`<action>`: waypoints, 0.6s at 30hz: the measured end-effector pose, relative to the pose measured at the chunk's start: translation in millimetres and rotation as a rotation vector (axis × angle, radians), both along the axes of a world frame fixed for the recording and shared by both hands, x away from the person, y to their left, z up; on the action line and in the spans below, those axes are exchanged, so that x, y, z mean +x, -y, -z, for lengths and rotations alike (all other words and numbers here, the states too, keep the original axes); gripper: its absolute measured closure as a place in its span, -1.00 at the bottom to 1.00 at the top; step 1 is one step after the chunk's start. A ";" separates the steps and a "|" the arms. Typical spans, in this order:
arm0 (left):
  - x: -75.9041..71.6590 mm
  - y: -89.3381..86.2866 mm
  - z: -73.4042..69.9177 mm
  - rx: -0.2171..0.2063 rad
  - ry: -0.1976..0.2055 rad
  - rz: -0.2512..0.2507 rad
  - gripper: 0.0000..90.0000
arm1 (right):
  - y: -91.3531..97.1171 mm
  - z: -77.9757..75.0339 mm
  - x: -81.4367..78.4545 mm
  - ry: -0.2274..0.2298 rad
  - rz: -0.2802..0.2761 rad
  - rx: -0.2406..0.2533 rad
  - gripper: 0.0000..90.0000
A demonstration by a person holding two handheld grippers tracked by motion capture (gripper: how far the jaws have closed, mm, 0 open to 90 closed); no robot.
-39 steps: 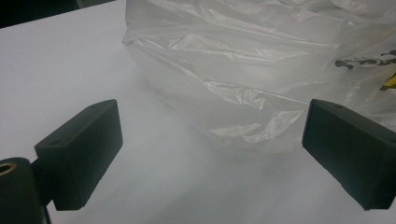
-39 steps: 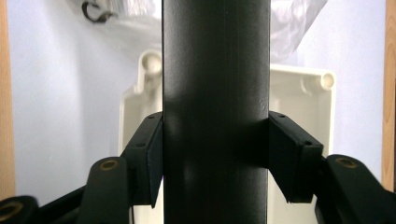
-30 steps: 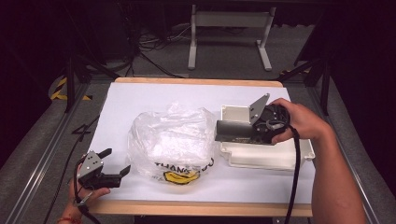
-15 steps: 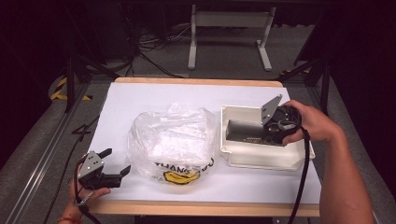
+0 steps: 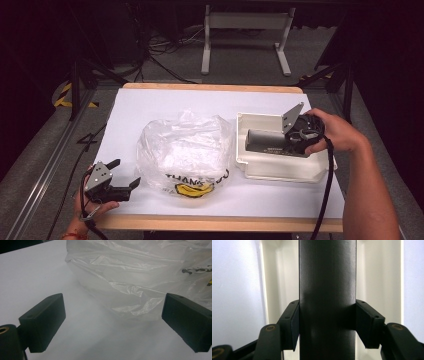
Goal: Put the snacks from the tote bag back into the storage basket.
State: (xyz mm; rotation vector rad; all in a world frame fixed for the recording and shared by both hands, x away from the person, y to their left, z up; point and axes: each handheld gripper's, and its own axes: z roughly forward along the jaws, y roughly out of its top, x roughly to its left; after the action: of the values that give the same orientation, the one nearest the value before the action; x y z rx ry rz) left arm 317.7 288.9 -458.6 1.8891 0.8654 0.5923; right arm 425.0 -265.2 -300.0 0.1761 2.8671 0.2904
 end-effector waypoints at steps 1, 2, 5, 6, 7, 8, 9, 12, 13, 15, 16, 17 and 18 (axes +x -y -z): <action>0.0 0.1 0.0 -0.001 -0.001 0.000 -0.87 | 0.2 0.9 0.1 -0.008 0.002 -0.001 -0.04; 0.1 0.1 0.0 -0.001 -0.002 0.000 -0.87 | 0.4 2.1 0.6 -0.007 0.001 -0.004 -0.04; 0.4 0.6 0.0 0.008 -0.004 0.001 -0.87 | 0.3 5.1 0.9 -0.008 0.008 -0.009 -0.04; 0.3 0.8 0.0 0.010 -0.003 0.001 -0.87 | 0.5 6.5 1.7 -0.008 0.000 -0.006 -0.04; 0.3 0.8 0.0 0.010 -0.003 0.001 -0.87 | 0.7 8.3 1.9 -0.016 0.001 -0.005 -0.04; 0.3 0.8 0.0 0.009 -0.004 0.000 -0.87 | 0.7 9.3 2.3 -0.022 -0.001 -0.008 -0.04; 0.3 0.6 0.0 0.008 -0.004 -0.001 -0.87 | 0.6 11.2 2.4 -0.020 0.000 -0.008 -0.04; 0.4 0.5 0.0 0.007 -0.004 0.001 -0.87 | 1.4 16.5 3.7 -0.033 0.008 -0.023 -0.04; 0.4 0.6 0.0 0.009 -0.004 0.000 -0.87 | 1.9 18.4 4.3 -0.030 0.011 -0.022 -0.04; 0.4 0.6 0.0 0.007 -0.004 0.001 -0.87 | 2.6 21.1 5.7 -0.035 0.012 -0.038 -0.04; 0.4 0.5 0.0 0.006 -0.004 0.001 -0.87 | 2.9 22.3 6.0 -0.034 0.012 -0.041 -0.04; 0.4 0.5 0.0 0.007 -0.004 0.001 -0.87 | 3.2 23.6 6.2 -0.033 0.012 -0.038 -0.04; 0.4 0.5 0.0 0.007 -0.004 0.001 -0.87 | 3.3 24.1 6.3 -0.036 0.012 -0.040 -0.04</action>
State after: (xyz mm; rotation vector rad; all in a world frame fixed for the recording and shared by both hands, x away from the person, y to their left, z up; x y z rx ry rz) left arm 318.1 288.4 -458.6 1.8980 0.8659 0.5920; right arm 431.2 -268.5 -324.1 0.1925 2.9039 0.2294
